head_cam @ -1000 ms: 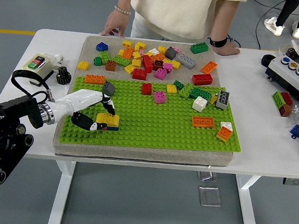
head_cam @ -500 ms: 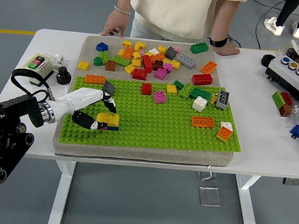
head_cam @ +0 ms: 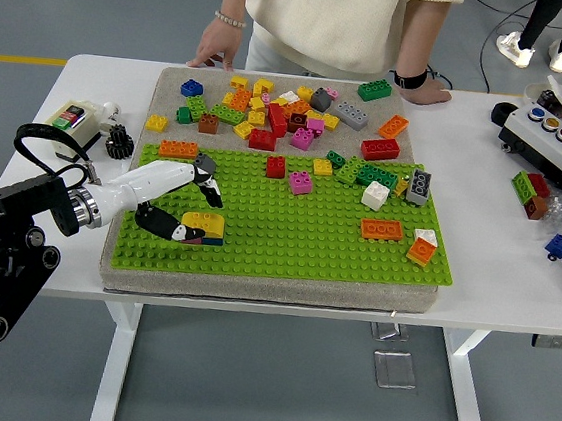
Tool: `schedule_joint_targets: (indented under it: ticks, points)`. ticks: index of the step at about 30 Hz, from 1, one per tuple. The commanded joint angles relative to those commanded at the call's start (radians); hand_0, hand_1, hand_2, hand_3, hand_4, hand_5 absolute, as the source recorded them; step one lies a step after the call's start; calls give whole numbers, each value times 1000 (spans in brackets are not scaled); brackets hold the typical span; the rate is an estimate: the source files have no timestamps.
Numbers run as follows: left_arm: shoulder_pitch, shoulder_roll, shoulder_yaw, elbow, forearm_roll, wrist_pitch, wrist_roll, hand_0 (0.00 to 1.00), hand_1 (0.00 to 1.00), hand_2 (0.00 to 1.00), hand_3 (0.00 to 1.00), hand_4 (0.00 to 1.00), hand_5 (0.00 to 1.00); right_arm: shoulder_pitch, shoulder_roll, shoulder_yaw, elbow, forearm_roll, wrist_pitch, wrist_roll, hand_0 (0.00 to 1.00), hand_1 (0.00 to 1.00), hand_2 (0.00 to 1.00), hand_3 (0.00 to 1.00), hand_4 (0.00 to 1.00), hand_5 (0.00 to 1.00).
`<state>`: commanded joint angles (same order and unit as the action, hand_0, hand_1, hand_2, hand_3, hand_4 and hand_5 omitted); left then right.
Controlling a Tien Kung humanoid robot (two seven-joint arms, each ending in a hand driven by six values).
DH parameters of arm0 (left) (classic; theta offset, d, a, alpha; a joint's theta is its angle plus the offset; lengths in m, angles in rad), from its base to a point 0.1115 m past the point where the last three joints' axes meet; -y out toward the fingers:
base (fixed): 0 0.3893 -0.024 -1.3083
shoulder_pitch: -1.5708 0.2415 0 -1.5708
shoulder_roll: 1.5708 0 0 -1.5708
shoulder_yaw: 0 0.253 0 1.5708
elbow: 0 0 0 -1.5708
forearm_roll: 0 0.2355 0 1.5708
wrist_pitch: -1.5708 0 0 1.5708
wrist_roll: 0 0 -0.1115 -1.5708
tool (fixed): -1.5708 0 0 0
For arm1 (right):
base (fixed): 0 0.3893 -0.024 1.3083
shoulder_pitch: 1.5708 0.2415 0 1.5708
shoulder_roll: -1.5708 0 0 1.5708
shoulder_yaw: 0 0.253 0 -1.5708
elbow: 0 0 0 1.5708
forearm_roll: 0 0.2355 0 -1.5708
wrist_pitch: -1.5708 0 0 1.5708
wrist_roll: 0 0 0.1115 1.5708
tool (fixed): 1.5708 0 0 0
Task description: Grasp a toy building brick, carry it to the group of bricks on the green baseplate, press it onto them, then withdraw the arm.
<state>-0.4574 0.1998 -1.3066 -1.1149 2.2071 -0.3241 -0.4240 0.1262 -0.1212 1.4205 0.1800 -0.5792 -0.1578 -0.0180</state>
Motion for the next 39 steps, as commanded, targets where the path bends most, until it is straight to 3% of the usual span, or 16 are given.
schedule_joint_targets:
  ticks: [5, 6, 11, 12, 24, 39]
  points:
    - [15, 8, -27, -34, -42, -16, 7, 851, 739, 703, 638, 998, 322, -1, 1, 0, 0, -1, -1, 0, 730, 659, 706, 587, 917, 500]
    - [17, 9, -30, -36, -47, -18, 8, 998, 849, 795, 634, 998, 688, -1, 1, 0, 0, -1, -1, 0, 730, 659, 706, 586, 917, 500]
    - [34, 20, -43, -42, -43, -29, 6, 998, 849, 795, 634, 998, 688, -3, 2, -2, 0, -1, -1, -1, 730, 659, 706, 586, 917, 500]
    - [39, 22, -44, -41, -33, -32, 4, 998, 901, 851, 627, 998, 768, -3, 2, -2, 0, -1, -1, -1, 730, 659, 707, 586, 917, 499]
    - [60, 32, -39, -10, 51, -40, -10, 998, 936, 885, 642, 998, 832, -2, 3, -7, 0, 0, -1, -6, 730, 659, 706, 586, 917, 499]
    - [56, 22, -35, 3, 57, -39, -7, 998, 934, 885, 634, 998, 825, 0, 2, -4, 0, 2, 0, -8, 732, 658, 706, 586, 917, 499]
